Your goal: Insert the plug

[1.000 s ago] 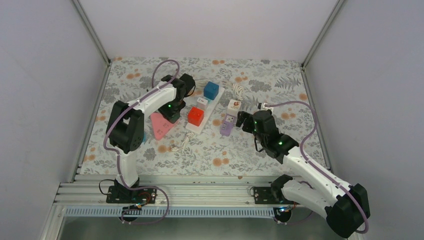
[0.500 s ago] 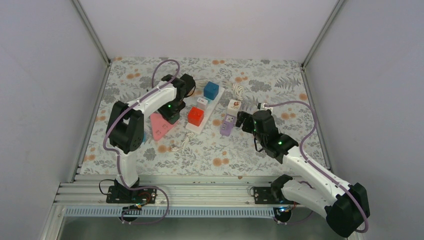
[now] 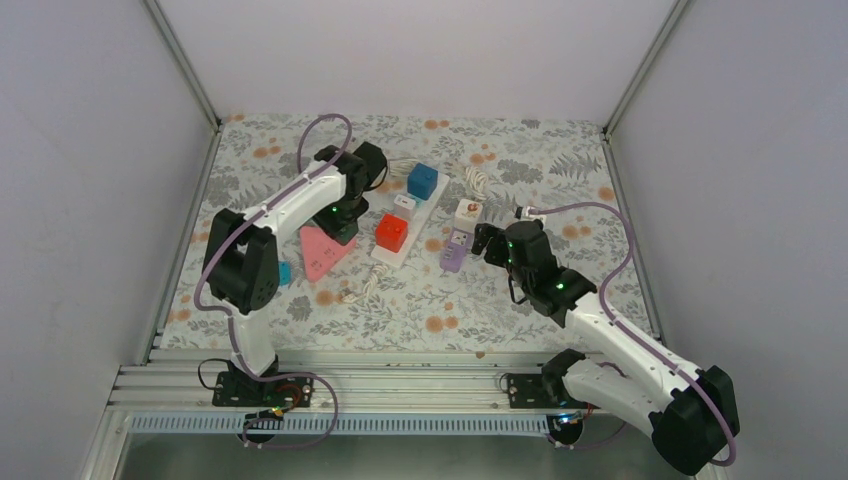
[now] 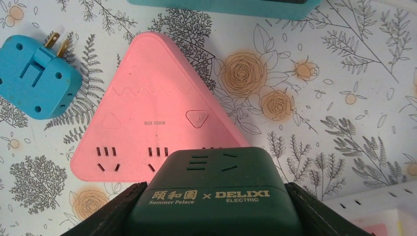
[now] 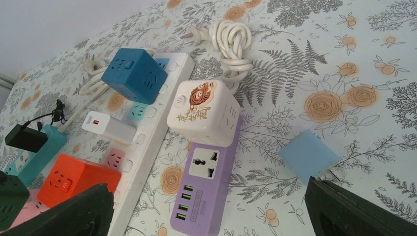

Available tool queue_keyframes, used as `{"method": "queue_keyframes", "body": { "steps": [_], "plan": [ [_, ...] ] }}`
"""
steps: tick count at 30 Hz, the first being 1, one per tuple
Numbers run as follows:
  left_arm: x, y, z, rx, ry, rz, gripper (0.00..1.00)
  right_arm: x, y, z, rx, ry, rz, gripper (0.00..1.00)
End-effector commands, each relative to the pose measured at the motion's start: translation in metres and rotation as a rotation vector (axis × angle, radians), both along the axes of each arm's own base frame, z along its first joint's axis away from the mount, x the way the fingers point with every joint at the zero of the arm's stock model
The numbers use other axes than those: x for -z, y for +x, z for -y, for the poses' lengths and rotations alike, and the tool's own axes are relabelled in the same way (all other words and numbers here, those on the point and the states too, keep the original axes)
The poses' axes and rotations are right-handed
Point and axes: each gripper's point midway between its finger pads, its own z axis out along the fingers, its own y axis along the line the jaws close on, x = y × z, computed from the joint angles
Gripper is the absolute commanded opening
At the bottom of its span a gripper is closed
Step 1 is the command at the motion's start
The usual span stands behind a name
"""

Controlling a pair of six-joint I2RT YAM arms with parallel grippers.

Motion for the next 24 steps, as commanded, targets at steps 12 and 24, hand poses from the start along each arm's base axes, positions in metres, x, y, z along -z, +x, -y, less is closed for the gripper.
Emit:
{"method": "queue_keyframes", "body": {
  "steps": [12,24],
  "plan": [
    [0.008,-0.004,-0.012,-0.034,-0.007,-0.032,0.56,0.004,0.002,0.005,0.027,0.005,0.002,1.00],
    [0.026,0.006,-0.002,0.030,-0.067,-0.048,0.56,0.004,0.003,0.006,0.032,0.003,0.002,1.00]
  ]
}}
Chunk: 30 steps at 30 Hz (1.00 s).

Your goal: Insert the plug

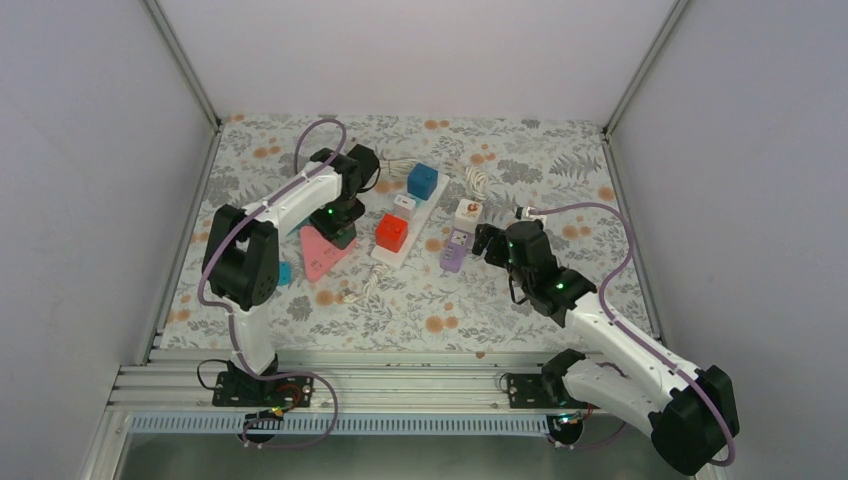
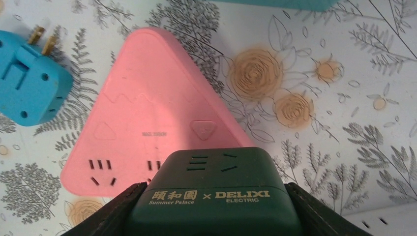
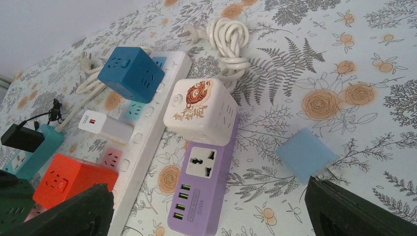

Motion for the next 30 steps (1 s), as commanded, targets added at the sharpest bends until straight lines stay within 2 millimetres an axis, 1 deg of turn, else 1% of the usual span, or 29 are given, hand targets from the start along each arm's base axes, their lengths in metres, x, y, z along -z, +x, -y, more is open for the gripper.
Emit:
{"method": "queue_keyframes", "body": {
  "steps": [1,6,13,21,26,30],
  "plan": [
    [0.009,0.005,0.008,0.039,-0.038,-0.008,0.56,0.001,0.003,0.004,0.029,0.003,0.009,1.00],
    [0.006,0.003,0.003,0.021,-0.016,-0.005,0.56,0.002,0.004,0.004,0.027,0.004,0.003,1.00],
    [0.004,-0.005,-0.005,-0.004,0.013,-0.017,0.56,0.004,0.005,0.004,0.029,0.002,-0.001,1.00],
    [-0.014,-0.003,-0.005,-0.006,0.021,0.043,0.55,0.007,0.005,0.003,0.024,0.004,-0.009,1.00],
    [-0.011,-0.009,-0.011,-0.024,0.050,0.032,0.55,0.007,0.005,0.002,0.019,0.009,-0.012,1.00],
    [-0.007,-0.009,-0.011,-0.020,0.048,0.028,0.55,0.008,0.005,0.002,0.019,0.010,-0.016,1.00]
  ]
}}
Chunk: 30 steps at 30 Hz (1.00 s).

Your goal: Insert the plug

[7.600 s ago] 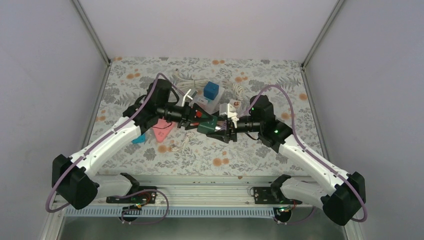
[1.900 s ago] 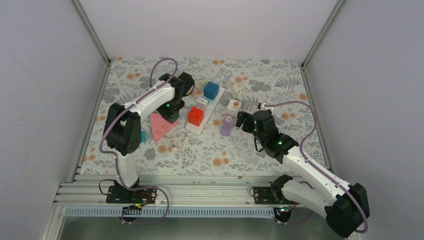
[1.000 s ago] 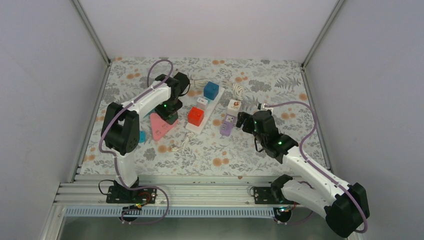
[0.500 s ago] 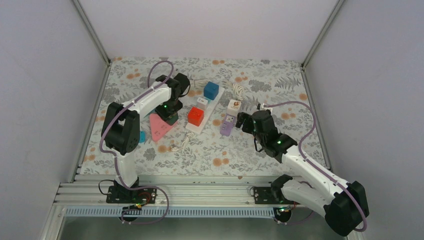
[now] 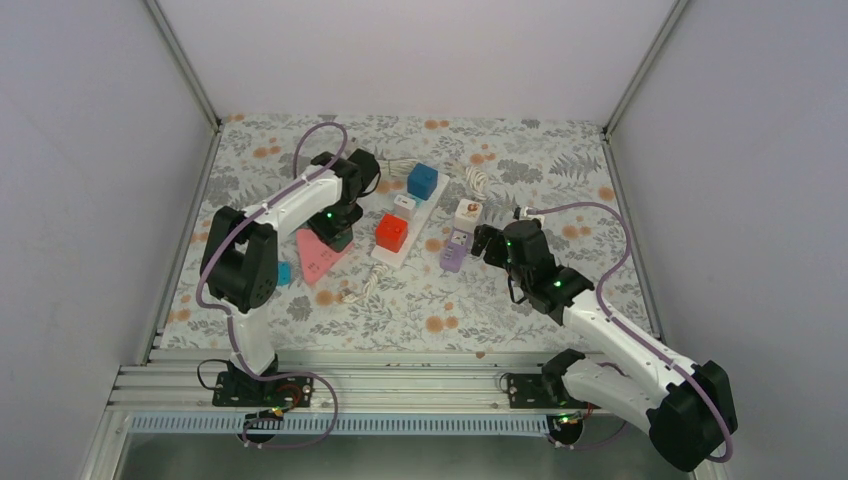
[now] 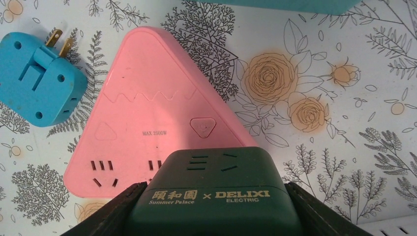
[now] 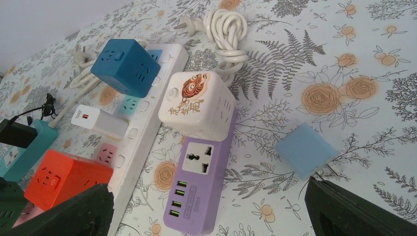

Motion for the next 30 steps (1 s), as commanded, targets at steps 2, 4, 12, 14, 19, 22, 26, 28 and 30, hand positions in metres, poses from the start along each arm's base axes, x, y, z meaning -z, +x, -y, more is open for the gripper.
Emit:
{"method": "queue_keyframes", "body": {
  "steps": [2,4,12,14,19,22,26,28,30],
  "plan": [
    [-0.005,-0.003,-0.007,-0.013,0.030,0.020,0.55,0.001,0.003,0.002,0.023,0.016,0.007,1.00],
    [-0.003,-0.002,-0.008,-0.009,0.034,0.014,0.55,0.001,0.003,0.002,0.023,0.017,0.006,1.00],
    [0.009,-0.009,-0.011,-0.018,0.045,-0.018,0.55,0.001,0.004,0.001,0.018,0.020,0.004,1.00],
    [0.018,-0.015,-0.011,-0.023,0.042,-0.031,0.55,0.003,0.004,0.000,0.018,0.020,0.000,1.00],
    [0.037,-0.024,-0.012,-0.042,0.052,-0.052,0.55,0.004,0.003,0.000,0.015,0.020,-0.007,1.00],
    [0.048,-0.029,-0.013,-0.046,0.072,-0.065,0.55,0.004,0.003,0.000,0.017,0.018,-0.008,1.00],
    [0.062,-0.039,-0.012,-0.047,0.096,-0.104,0.55,0.004,0.003,0.001,0.020,0.017,-0.010,1.00],
    [0.066,-0.041,-0.013,-0.049,0.113,-0.114,0.55,0.005,0.003,0.002,0.023,0.017,-0.011,1.00],
    [0.070,-0.043,-0.016,-0.049,0.142,-0.126,0.55,0.005,0.002,0.002,0.024,0.020,-0.013,1.00]
  ]
}}
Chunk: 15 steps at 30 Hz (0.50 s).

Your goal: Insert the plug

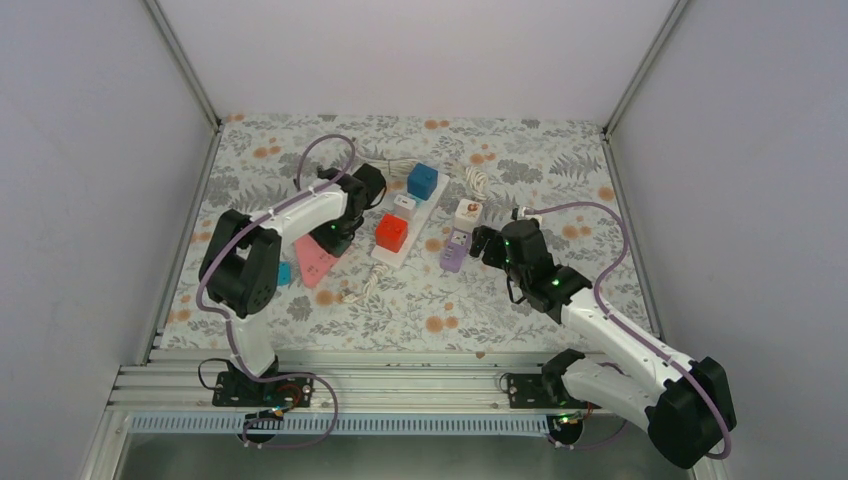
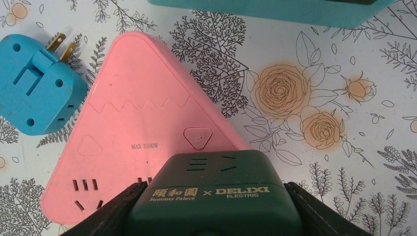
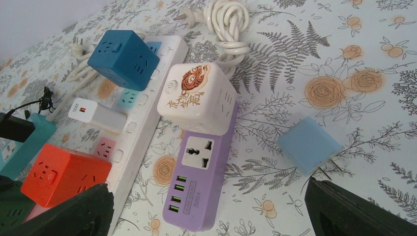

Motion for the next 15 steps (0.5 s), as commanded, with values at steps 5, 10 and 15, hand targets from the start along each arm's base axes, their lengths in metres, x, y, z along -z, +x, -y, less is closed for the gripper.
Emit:
{"method": "queue_keyframes", "body": {
  "steps": [5,10,15],
  "plan": [
    [0.057,-0.042,-0.020,-0.033,0.132,-0.242,0.56,-0.001,0.003,0.005,0.041,0.019,0.009,1.00],
    [0.066,-0.046,-0.024,-0.040,0.164,-0.274,0.56,-0.001,0.003,0.006,0.044,0.018,0.009,1.00],
    [0.076,-0.049,-0.022,-0.030,0.158,-0.305,0.56,-0.001,0.003,0.006,0.044,0.015,0.011,1.00]
  ]
}}
